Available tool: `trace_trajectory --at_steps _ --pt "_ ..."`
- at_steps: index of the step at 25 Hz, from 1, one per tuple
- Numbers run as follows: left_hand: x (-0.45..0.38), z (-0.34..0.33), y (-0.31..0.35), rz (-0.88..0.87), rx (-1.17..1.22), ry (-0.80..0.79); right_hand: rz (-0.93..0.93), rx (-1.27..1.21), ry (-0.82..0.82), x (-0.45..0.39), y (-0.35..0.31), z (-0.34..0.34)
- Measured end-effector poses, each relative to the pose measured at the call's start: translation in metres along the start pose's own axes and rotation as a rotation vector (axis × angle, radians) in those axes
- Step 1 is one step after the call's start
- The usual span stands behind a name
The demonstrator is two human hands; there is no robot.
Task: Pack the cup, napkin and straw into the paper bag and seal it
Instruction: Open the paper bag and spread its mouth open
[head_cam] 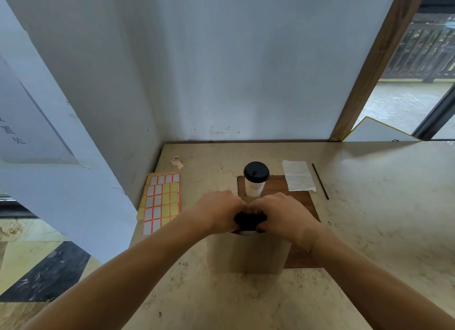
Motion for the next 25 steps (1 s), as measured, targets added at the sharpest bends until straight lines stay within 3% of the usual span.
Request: trace_trajectory --at_steps 6,10,15,25 --pt "-0.002 -0.002 -0.011 0.031 0.072 -0.074 -0.048 -0.043 -0.166 -0.001 0.008 -0.007" --pt "-0.002 -0.011 -0.012 0.054 0.091 -0.159 -0.057 -0.049 -0.168 -0.002 0.008 -0.003" --pt "0.006 -0.013 -0.031 0.092 -0.037 -0.200 -0.120 0.124 -0.211 0.005 0.023 -0.003" --pt "-0.002 -0.018 -0.043 0.107 -0.043 -0.208 -0.196 0.086 -0.241 0.010 0.029 -0.007"
Point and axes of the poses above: each hand's wrist, its own x-axis away from the middle knuckle, its own z-axis out of the back of the hand, y = z × x, the point moved 7 cm from there along -x, towards the middle knuckle, and after that the axes turned 1 degree about -x, right-handed, at the moved point
